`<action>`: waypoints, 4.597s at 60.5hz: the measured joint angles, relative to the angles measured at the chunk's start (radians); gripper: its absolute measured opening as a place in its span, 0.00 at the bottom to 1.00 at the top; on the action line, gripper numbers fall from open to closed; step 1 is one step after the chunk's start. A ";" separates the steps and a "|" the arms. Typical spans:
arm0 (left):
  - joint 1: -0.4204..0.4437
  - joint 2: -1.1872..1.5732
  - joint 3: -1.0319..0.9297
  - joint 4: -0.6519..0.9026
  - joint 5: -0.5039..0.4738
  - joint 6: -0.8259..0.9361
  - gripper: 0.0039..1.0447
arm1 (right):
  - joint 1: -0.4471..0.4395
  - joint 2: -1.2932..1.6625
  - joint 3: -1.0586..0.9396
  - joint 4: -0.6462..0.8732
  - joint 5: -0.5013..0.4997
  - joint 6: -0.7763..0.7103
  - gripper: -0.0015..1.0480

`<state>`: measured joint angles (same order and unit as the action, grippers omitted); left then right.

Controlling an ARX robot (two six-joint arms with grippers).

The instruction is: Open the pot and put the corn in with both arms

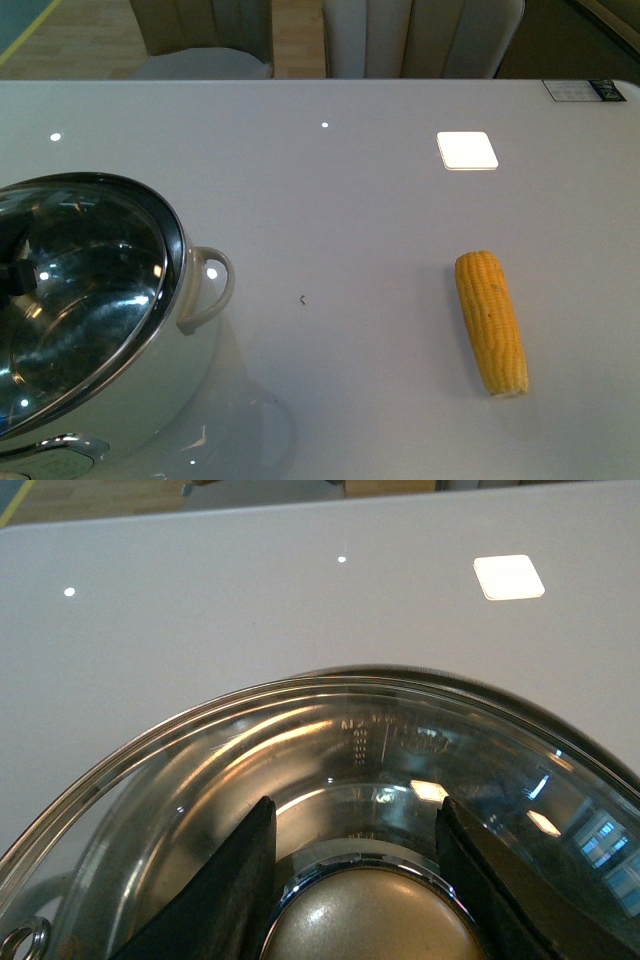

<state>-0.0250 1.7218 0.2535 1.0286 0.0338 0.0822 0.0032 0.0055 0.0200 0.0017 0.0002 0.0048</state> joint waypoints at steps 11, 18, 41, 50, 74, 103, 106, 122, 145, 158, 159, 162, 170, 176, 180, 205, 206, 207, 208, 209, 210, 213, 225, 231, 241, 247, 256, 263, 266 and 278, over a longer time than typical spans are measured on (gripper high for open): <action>0.044 -0.171 0.084 -0.151 0.027 0.000 0.40 | 0.000 0.000 0.000 0.000 0.000 0.000 0.92; 0.107 -0.226 0.131 -0.201 0.056 -0.001 0.40 | 0.000 0.000 0.000 0.000 0.000 0.000 0.92; 0.518 -0.131 0.241 -0.157 0.212 0.022 0.40 | 0.000 0.000 0.000 0.000 0.000 0.000 0.92; 0.704 0.041 0.277 -0.087 0.232 0.043 0.40 | 0.000 0.000 0.000 0.000 0.000 0.000 0.92; 0.903 0.404 0.296 0.105 0.256 0.144 0.40 | 0.000 0.000 0.000 0.000 0.000 0.000 0.92; 0.786 0.690 0.425 0.259 0.217 0.114 0.40 | 0.000 0.000 0.000 0.000 0.000 0.000 0.92; 0.771 0.711 0.441 0.266 0.212 0.101 0.40 | 0.000 0.000 0.000 0.000 0.000 0.000 0.92; 0.697 0.816 0.531 0.292 0.177 0.044 0.40 | 0.000 0.000 0.000 0.000 0.000 0.000 0.92; 0.722 0.885 0.635 0.280 0.110 0.054 0.40 | 0.000 0.000 0.000 0.000 0.000 0.000 0.92; 0.724 0.886 0.624 0.280 0.105 0.043 0.53 | 0.000 0.000 0.000 0.000 0.000 0.000 0.92; 0.724 0.886 0.623 0.280 0.104 0.043 0.56 | 0.000 0.000 0.000 0.000 0.000 0.000 0.92; 0.725 0.886 0.618 0.280 0.104 0.042 0.63 | 0.000 0.000 0.000 0.000 0.000 0.000 0.92; 0.728 0.885 0.599 0.280 0.100 0.035 0.82 | 0.000 0.000 0.000 0.000 0.000 0.000 0.92; 0.733 0.879 0.577 0.281 0.100 0.031 0.95 | 0.000 0.000 0.000 0.000 0.000 0.000 0.92; 0.737 0.862 0.555 0.281 0.101 0.021 0.93 | 0.000 0.000 0.000 0.000 0.000 0.000 0.92; 0.765 0.438 0.340 0.197 0.190 -0.075 0.94 | 0.000 0.000 0.000 0.000 0.000 0.000 0.92; 0.766 0.407 0.327 0.183 0.194 -0.084 0.94 | 0.000 0.000 0.000 0.000 0.000 0.000 0.92; 0.766 0.391 0.320 0.176 0.195 -0.087 0.94 | 0.000 0.000 0.000 0.000 0.000 0.000 0.92; 0.766 0.360 0.307 0.163 0.196 -0.097 0.94 | 0.000 0.000 0.000 0.000 0.000 0.000 0.92; 0.765 0.328 0.294 0.150 0.196 -0.109 0.94 | 0.000 0.000 0.000 0.000 0.000 0.000 0.92; 0.764 0.278 0.274 0.132 0.195 -0.129 0.94 | 0.000 0.000 0.000 0.000 0.000 0.000 0.92; 0.759 0.212 0.249 0.108 0.192 -0.152 0.94 | 0.000 0.000 0.000 0.000 0.000 0.000 0.92; 0.706 -0.172 0.092 -0.037 0.187 -0.241 0.94 | 0.000 0.000 0.000 0.000 0.000 0.000 0.92; 0.693 -0.356 0.014 -0.125 0.204 -0.262 0.94 | 0.000 0.000 0.000 0.000 0.000 0.000 0.92; 0.693 -0.658 -0.087 -0.333 0.252 -0.272 0.94 | 0.000 0.000 0.000 0.000 0.000 0.000 0.92; 0.693 -0.835 -0.119 -0.487 0.285 -0.270 0.94 | 0.000 0.000 0.000 0.000 0.000 0.000 0.92; 0.669 -1.046 -0.142 -0.698 0.307 -0.257 0.94 | 0.000 0.000 0.000 0.000 0.000 0.000 0.92; 0.632 -1.168 -0.167 -0.836 0.291 -0.250 0.94 | 0.000 0.000 0.000 0.000 0.000 0.000 0.92; 0.618 -1.193 -0.172 -0.863 0.277 -0.249 0.94 | 0.000 0.000 0.000 0.000 0.000 0.000 0.92; 0.611 -1.205 -0.174 -0.867 0.272 -0.248 0.94 | 0.000 0.000 0.000 0.000 0.000 0.000 0.92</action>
<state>0.5861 0.5171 0.0792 0.1619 0.3061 -0.1658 0.0032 0.0055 0.0200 0.0017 0.0002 0.0048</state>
